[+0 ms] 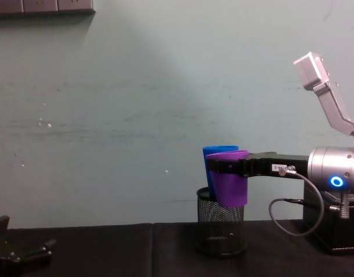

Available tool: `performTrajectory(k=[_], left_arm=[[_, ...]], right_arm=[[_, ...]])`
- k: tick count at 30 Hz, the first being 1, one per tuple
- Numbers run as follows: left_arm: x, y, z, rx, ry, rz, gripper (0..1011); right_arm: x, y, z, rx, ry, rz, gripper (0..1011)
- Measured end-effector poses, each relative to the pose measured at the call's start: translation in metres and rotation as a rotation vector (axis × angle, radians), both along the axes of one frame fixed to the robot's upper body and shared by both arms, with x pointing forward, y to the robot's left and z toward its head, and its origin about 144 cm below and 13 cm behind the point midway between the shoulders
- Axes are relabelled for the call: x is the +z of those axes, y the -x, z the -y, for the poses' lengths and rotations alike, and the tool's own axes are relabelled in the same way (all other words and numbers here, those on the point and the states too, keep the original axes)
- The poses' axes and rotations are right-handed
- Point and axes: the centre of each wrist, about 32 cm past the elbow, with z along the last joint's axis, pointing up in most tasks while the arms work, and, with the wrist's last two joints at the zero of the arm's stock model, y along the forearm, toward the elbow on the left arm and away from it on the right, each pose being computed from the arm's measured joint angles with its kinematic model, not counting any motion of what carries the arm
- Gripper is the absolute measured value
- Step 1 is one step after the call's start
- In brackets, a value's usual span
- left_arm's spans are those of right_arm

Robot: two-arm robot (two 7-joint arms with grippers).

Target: Pick up one cup with a gripper and tap it against the other cup.

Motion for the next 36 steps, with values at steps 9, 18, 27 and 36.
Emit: performTrajectory(k=[9, 18, 27, 36], left_arm=[[0.0000, 0.0000, 0.0000, 0.000, 0.000, 0.000, 1000], [0.0000, 0.0000, 0.0000, 0.000, 0.000, 0.000, 1000], [0.0000, 0.0000, 0.0000, 0.000, 0.000, 0.000, 1000], [0.0000, 0.0000, 0.0000, 0.000, 0.000, 0.000, 1000]], right_arm=[[-0.0002, 0.0002, 0.0001, -0.002, 0.002, -0.001, 724], [-0.0001, 0.0002, 0.0001, -0.003, 0.002, 0.000, 724], [-0.0001, 0.0002, 0.0001, -0.003, 0.002, 0.000, 724], [-0.0001, 0.0002, 0.0001, -0.003, 0.002, 0.000, 724]])
